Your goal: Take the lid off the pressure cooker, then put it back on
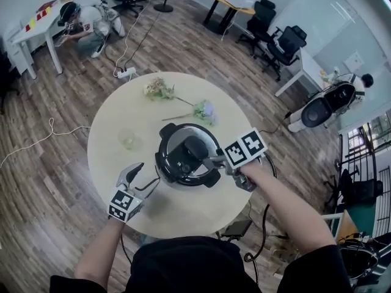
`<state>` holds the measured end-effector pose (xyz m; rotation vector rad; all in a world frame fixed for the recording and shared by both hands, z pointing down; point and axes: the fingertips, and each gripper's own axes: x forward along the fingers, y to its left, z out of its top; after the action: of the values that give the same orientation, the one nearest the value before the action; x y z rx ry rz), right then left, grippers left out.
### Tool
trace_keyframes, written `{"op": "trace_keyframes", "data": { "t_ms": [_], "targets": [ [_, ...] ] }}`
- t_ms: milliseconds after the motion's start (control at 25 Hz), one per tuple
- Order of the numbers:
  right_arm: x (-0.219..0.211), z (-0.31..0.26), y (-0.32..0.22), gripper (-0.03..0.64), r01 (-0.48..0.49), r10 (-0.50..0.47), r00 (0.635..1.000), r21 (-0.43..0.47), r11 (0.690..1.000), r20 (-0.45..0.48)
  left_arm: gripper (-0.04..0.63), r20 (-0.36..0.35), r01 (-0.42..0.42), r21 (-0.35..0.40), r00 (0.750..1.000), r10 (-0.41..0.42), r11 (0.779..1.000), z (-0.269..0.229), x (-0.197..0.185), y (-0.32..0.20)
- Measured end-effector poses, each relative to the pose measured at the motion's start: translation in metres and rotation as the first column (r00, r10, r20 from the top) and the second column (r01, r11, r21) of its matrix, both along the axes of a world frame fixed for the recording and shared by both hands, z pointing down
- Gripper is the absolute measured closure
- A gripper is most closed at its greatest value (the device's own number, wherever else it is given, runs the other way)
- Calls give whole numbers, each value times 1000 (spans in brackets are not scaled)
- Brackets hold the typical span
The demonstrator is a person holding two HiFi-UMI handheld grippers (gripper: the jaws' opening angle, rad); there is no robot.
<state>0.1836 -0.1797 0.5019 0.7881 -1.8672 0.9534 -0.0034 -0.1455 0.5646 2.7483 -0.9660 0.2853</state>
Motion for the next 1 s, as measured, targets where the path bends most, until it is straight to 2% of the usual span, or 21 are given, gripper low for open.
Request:
{"op": "trace_keyframes", "data": {
  "t_ms": [40,120,200,320,400,520,600,680,720,800,1000],
  "targets": [
    [3,-5,6,330,-28,25,998,46,999,55,311,-16,24,7,1000,-24,1000,-13,-5,-2],
    [10,-15,13,413,-95,72,989,189,977,128,369,-43,67,31,997,-65,997,-41,-12,-6],
    [18,-26,15,496,-161,110,980,340,926,165,464,-55,87,76,995,-83,993,-70,-12,-10],
    [24,-43,19,509,-260,148,955,484,836,256,552,-55,83,156,996,-76,984,-109,1,-12],
    [30,-57,22,532,-316,158,939,583,749,306,594,-78,96,192,994,-82,977,-132,12,-12],
    [37,-83,30,578,-335,144,939,747,574,311,594,-111,130,232,988,-107,964,-163,25,-15],
    [41,-100,38,585,-332,131,943,820,467,307,594,-110,160,273,985,-134,949,-182,33,-15],
    [47,-112,45,588,-356,131,934,851,386,331,595,-95,179,315,983,-157,932,-198,40,-12],
    [49,-115,48,589,-371,130,928,857,357,348,595,-94,184,330,982,-162,926,-203,42,-9],
    [54,-117,56,595,-392,135,920,862,321,368,595,-103,189,339,981,-163,922,-209,46,-4],
    [75,-119,67,607,-429,152,903,862,272,401,595,-106,202,357,979,-175,912,-213,51,4]
  ]
}}
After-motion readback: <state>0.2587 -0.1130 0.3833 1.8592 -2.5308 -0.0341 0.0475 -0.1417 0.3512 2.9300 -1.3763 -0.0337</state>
